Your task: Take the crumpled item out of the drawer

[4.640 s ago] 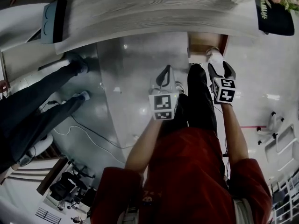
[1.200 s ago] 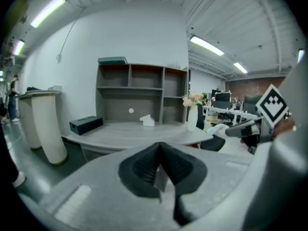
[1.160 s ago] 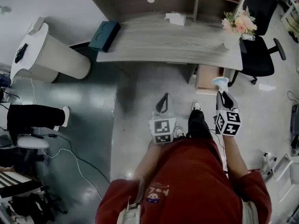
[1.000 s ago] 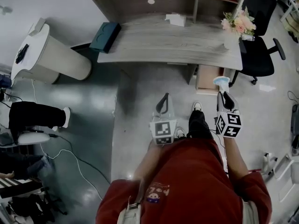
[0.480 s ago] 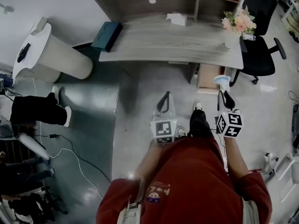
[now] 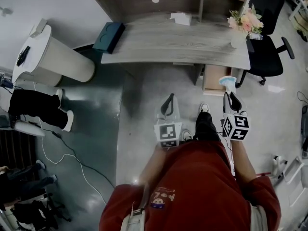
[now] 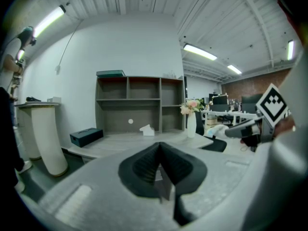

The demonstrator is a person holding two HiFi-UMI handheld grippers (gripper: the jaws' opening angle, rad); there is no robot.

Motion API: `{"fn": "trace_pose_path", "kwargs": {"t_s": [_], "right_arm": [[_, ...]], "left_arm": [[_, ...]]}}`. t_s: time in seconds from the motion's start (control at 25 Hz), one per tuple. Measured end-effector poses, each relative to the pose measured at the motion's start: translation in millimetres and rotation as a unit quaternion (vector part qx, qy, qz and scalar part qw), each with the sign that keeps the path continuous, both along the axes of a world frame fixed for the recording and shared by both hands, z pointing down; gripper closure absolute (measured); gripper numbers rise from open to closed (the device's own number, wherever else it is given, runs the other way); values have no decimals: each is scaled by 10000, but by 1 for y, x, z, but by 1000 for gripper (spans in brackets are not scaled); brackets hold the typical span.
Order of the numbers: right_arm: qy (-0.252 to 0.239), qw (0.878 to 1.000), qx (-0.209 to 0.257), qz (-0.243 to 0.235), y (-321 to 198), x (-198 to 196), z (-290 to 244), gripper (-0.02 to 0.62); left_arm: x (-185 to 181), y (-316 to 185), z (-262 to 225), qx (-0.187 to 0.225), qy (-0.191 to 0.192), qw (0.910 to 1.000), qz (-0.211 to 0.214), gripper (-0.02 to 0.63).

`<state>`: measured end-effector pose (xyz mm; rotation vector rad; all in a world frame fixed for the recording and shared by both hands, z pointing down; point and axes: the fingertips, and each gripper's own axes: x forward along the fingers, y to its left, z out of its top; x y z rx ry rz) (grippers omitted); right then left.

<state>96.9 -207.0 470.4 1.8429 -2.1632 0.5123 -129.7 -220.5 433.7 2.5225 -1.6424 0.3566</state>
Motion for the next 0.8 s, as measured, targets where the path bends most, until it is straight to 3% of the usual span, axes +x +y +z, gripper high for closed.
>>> {"fn": "trace_pose_path", "kwargs": {"t_s": [0.8], "right_arm": [[77, 9999, -54, -139, -3, -7, 3, 523]], "left_arm": [[-4, -2, 5, -72, 34, 9999, -62, 607]]}}
